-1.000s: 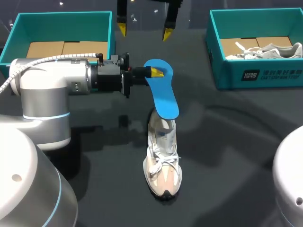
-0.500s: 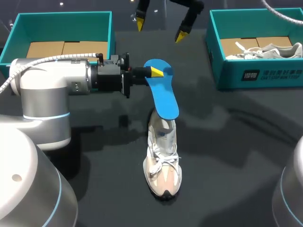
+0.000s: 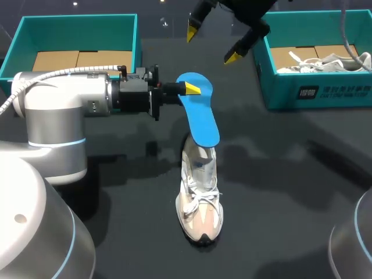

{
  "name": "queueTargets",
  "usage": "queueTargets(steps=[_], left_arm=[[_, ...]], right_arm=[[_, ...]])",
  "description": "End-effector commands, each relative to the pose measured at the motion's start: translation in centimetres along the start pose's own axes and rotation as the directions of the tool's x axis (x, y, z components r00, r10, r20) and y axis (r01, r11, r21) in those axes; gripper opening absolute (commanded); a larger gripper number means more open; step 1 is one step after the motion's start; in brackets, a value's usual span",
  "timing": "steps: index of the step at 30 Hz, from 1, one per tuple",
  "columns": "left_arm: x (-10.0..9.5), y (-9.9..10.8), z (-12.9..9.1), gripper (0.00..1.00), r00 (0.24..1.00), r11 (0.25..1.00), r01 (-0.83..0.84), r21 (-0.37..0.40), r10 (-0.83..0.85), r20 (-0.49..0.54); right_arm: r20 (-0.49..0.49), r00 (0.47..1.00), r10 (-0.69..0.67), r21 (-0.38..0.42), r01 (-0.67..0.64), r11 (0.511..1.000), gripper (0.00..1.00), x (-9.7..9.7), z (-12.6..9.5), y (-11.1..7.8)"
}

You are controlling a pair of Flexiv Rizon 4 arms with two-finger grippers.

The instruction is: Take the shoe out of the shoebox, open the shoe tongue, remove and reinsert the insole, then place the shoe into the shoebox

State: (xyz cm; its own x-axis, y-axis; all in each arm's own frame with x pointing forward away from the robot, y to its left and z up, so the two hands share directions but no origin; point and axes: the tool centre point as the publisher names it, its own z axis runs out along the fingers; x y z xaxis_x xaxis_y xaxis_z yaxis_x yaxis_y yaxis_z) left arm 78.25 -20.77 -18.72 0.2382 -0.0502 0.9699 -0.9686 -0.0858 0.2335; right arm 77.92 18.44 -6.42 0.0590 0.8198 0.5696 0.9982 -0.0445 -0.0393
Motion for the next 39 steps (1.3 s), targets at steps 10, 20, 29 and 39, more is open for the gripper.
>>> queueTargets(steps=[10, 20, 29, 39], left_arm=[[0.0, 0.0, 0.0, 0.0, 1.0, 1.0, 0.0, -0.001, 0.0, 0.001], [0.0, 0.0, 0.0, 0.0, 1.0, 1.0, 0.0, -0.001, 0.0, 0.001], [0.0, 0.0, 0.0, 0.0, 1.0, 1.0, 0.0, -0.001, 0.0, 0.001], [0.2, 0.0, -0.4, 0.0, 0.999, 0.999, -0.048, -0.005, 0.048, -0.019]], right_arm=[[-0.585, 0.811, -0.003, -0.028, -0.017, 0.999, 1.0, -3.1, 1.7, -0.3], [-0.656, 0.755, 0.008, -0.02, -0.028, 0.999, 1.0, -4.5, 3.0, 0.0], [-0.69, 0.724, 0.004, -0.026, -0.031, 0.999, 1.0, -5.2, 3.8, 0.0], [-0.706, 0.708, -0.012, -0.04, -0.023, 0.999, 1.0, -5.8, 4.1, 0.1]])
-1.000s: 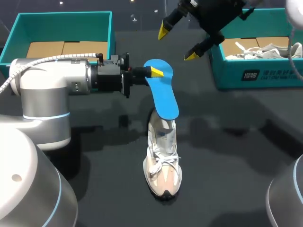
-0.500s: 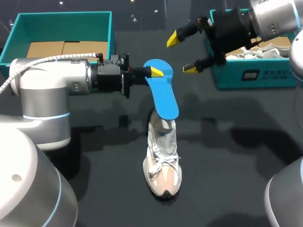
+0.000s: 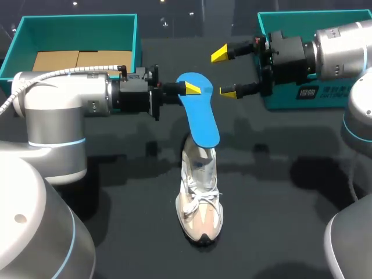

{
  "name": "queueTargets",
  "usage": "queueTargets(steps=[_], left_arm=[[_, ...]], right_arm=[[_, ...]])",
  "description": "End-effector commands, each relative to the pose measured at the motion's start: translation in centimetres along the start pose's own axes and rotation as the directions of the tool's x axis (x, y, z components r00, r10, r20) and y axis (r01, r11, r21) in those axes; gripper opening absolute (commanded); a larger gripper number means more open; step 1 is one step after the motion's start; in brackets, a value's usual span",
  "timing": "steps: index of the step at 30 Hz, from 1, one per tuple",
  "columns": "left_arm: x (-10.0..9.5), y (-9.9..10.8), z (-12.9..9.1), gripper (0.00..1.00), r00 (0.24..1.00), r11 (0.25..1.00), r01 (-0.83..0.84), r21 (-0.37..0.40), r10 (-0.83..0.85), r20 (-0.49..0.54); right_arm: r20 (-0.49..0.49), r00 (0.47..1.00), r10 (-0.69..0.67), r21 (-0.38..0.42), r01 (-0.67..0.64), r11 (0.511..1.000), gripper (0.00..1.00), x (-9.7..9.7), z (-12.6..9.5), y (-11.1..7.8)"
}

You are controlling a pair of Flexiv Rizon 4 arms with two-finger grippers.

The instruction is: Take the shoe out of the shoebox, open the shoe tongue, remove and reinsert the insole, then place the shoe into the shoebox

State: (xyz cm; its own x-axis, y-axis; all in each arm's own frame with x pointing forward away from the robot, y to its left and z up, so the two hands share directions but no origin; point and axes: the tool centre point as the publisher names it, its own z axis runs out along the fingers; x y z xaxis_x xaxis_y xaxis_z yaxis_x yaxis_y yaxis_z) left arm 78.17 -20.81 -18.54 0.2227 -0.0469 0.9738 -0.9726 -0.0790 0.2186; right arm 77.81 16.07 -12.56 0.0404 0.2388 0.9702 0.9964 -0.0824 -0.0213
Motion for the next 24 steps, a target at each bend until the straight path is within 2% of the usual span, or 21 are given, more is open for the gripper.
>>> queueTargets(steps=[1, 6, 12, 15, 17, 21, 24], left_arm=[[0.1, -0.2, -0.6, 0.0, 0.998, 0.999, -0.054, -0.003, 0.054, -0.019], [0.7, -0.2, -1.2, 0.0, 0.97, 0.97, -0.242, 0.011, 0.242, -0.035], [1.7, -0.4, -1.7, 0.0, 0.878, 0.879, -0.477, 0.025, 0.477, -0.031], [2.3, -0.5, -1.9, 0.0, 0.805, 0.806, -0.592, 0.021, 0.592, -0.033], [2.7, -0.5, -1.9, 0.0, 0.73, 0.731, -0.681, 0.041, 0.682, -0.042], [3.6, -0.8, -2.1, 0.0, 0.538, 0.541, -0.834, 0.104, 0.841, -0.058], [3.6, -0.8, -2.1, 0.0, 0.538, 0.541, -0.834, 0.104, 0.841, -0.058]], right_arm=[[-0.065, 0.998, -0.002, -0.003, 0.001, 1.0, 1.0, -0.6, 0.1, -0.1], [-0.084, 0.996, -0.004, 0.003, 0.004, 1.0, 1.0, -0.9, 0.0, 0.0], [-0.094, 0.996, -0.003, 0.017, 0.005, 1.0, 1.0, -1.1, 0.0, 0.1], [-0.097, 0.995, -0.003, 0.02, 0.005, 1.0, 1.0, -1.2, -0.1, 0.1], [-0.102, 0.995, -0.005, 0.023, 0.007, 1.0, 1.0, -1.2, -0.1, 0.0], [-0.119, 0.993, 0.007, 0.053, -0.001, 0.999, 1.0, -1.4, -0.2, 0.1], [-0.122, 0.992, 0.008, 0.057, -0.001, 0.998, 1.0, -1.4, -0.2, 0.2]])
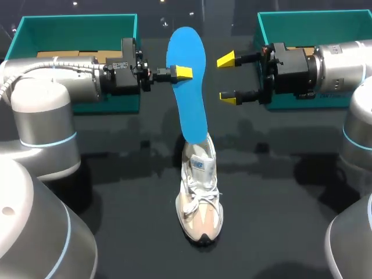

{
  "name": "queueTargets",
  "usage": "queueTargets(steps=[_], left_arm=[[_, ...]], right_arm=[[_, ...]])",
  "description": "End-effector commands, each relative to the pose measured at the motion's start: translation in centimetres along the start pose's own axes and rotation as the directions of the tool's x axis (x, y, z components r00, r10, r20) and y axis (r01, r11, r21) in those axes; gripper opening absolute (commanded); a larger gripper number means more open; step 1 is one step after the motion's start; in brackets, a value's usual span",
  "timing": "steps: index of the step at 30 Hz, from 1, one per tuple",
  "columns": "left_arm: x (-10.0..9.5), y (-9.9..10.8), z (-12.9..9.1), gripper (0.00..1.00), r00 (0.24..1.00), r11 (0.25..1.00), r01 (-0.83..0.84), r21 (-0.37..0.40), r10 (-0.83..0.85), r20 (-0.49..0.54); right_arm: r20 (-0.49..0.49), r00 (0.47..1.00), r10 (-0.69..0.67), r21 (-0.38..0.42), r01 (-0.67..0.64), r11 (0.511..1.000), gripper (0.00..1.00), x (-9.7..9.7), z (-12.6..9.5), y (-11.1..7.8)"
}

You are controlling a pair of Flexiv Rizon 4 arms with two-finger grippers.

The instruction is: Take the shoe out of the shoebox, open the shoe tongue, remove and reinsert the insole, then place the shoe into the shoebox

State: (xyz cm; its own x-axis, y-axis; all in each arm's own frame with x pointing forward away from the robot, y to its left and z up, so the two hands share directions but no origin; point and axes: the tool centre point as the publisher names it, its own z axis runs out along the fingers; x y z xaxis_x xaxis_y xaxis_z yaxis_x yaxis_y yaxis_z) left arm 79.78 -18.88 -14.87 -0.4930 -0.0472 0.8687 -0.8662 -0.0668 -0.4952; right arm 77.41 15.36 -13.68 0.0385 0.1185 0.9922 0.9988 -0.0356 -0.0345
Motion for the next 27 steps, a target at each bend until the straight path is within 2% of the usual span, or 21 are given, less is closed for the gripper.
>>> queueTargets(steps=[1, 10, 12, 17, 21, 27], left_arm=[[-0.1, 0.3, -0.1, 0.0, 0.966, 0.965, -0.256, 0.055, 0.258, -0.029], [-0.1, 0.3, -0.1, 0.0, 0.966, 0.965, -0.256, 0.055, 0.258, -0.029], [0.6, 0.2, -0.4, 0.0, 0.935, 0.935, -0.351, 0.05, 0.353, -0.048], [2.4, 1.1, -0.8, 0.0, 0.768, 0.771, -0.635, 0.046, 0.637, -0.062], [3.5, 0.7, -0.9, 0.0, 0.485, 0.489, -0.87, 0.067, 0.872, -0.066], [3.5, 0.7, -0.9, 0.0, 0.485, 0.489, -0.87, 0.067, 0.872, -0.066]], right_arm=[[0.0, 1.0, 0.0, 0.009, 0.0, 1.0, 1.0, -0.2, 0.2, 0.5], [0.0, 1.0, 0.0, 0.009, 0.0, 1.0, 1.0, -0.2, 0.2, 0.5], [0.0, 1.0, 0.0, 0.009, 0.0, 1.0, 1.0, -0.2, 0.2, 0.5], [0.0, 1.0, 0.0, 0.009, 0.0, 1.0, 1.0, -0.2, 0.2, 0.5], [0.0, 1.0, 0.0, 0.009, 0.0, 1.0, 1.0, -0.2, 0.2, 0.5], [0.0, 1.0, 0.0, 0.009, 0.0, 1.0, 1.0, -0.2, 0.2, 0.5]])
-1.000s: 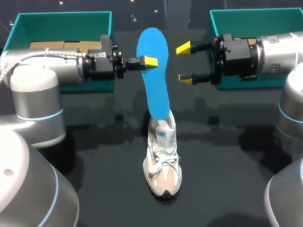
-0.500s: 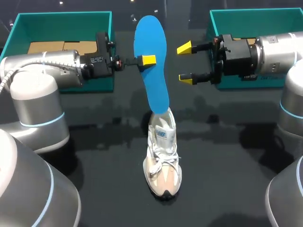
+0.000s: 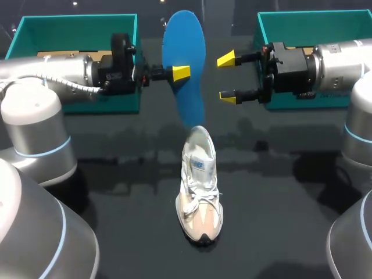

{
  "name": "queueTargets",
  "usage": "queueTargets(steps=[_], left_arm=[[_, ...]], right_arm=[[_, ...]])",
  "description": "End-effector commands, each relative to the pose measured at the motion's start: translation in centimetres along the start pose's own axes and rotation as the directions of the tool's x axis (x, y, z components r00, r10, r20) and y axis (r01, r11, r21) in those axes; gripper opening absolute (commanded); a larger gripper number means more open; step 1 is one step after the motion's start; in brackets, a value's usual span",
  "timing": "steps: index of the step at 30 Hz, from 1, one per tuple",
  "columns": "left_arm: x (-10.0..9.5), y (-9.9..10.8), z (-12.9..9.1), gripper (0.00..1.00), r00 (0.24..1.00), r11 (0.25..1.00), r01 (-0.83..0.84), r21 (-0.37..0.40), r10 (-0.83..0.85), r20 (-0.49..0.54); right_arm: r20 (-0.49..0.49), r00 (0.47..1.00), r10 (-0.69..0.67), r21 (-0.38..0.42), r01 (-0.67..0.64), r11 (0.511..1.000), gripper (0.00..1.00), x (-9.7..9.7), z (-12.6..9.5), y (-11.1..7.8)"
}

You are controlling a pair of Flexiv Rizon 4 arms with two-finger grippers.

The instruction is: Take the shoe out of the shoebox, open the shoe tongue, remove and reinsert the insole, then place the shoe into the shoebox

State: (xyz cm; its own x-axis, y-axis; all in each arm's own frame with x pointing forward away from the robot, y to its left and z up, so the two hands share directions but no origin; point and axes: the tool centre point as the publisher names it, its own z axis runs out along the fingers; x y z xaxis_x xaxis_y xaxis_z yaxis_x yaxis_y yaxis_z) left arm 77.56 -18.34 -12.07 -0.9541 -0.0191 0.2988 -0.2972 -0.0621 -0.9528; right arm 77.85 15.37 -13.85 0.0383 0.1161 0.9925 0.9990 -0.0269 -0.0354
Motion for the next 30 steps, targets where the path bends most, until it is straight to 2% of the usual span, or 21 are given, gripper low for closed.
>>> queueTargets(steps=[1, 10, 14, 21, 26, 30], left_arm=[[0.1, 0.1, -0.2, 0.0, 0.951, 0.952, -0.307, 0.005, 0.307, -0.022], [0.1, 0.1, -0.2, 0.0, 0.951, 0.952, -0.307, 0.005, 0.307, -0.022], [0.8, -0.3, -1.1, 0.0, 0.904, 0.906, -0.424, 0.002, 0.423, -0.053], [1.8, -1.9, -2.3, 0.0, 0.755, 0.76, -0.649, 0.023, 0.648, -0.097], [2.7, -1.7, -3.5, 0.0, 0.502, 0.5, -0.864, -0.051, 0.854, -0.135], [2.7, -1.7, -3.5, 0.0, 0.502, 0.5, -0.864, -0.051, 0.854, -0.135]], right_arm=[[0.002, 1.0, 0.0, 0.0, 0.0, 1.0, 1.0, 0.0, 0.2, 0.0], [0.002, 1.0, 0.0, 0.0, 0.0, 1.0, 1.0, 0.0, 0.2, 0.0], [0.002, 1.0, 0.0, 0.0, 0.0, 1.0, 1.0, 0.0, 0.2, 0.0], [0.002, 1.0, 0.0, 0.0, 0.0, 1.0, 1.0, 0.0, 0.2, 0.0], [0.002, 1.0, 0.0, 0.0, 0.0, 1.0, 1.0, 0.0, 0.2, 0.0], [0.002, 1.0, 0.0, 0.0, 0.0, 1.0, 1.0, 0.0, 0.2, 0.0]])
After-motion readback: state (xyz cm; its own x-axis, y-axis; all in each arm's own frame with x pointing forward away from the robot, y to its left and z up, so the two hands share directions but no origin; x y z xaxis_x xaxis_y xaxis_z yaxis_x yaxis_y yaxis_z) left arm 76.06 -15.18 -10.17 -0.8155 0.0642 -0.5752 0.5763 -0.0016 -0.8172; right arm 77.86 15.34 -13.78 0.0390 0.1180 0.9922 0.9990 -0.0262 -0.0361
